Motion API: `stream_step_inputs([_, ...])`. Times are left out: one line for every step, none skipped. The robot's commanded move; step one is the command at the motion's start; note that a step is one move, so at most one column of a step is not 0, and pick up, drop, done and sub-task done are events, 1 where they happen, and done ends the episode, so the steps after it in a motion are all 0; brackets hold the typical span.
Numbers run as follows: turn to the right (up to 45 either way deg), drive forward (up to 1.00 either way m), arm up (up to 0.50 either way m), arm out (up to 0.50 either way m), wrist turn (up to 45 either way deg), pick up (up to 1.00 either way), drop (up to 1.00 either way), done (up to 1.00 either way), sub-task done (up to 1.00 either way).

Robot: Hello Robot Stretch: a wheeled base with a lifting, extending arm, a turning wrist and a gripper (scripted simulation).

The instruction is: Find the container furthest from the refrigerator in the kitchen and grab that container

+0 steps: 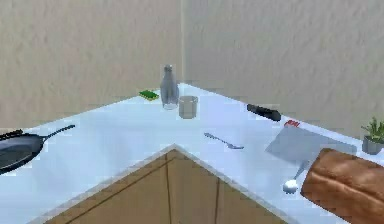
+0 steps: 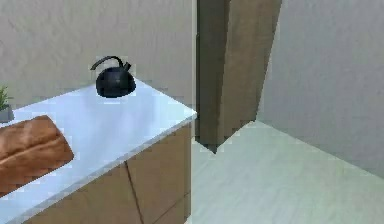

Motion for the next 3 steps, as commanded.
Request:
stream_step_inputs([-45.0, 0.00, 0.00, 0.00, 0.0, 0.00, 0.00, 0.00, 0.00])
stream_step_inputs([-42.0, 0.00, 0.00, 0.00, 0.0, 0.00, 0.00, 0.00, 0.00])
stream_step_inputs([45.0, 0.00, 0.00, 0.00, 0.0, 0.00, 0.00, 0.00, 0.00])
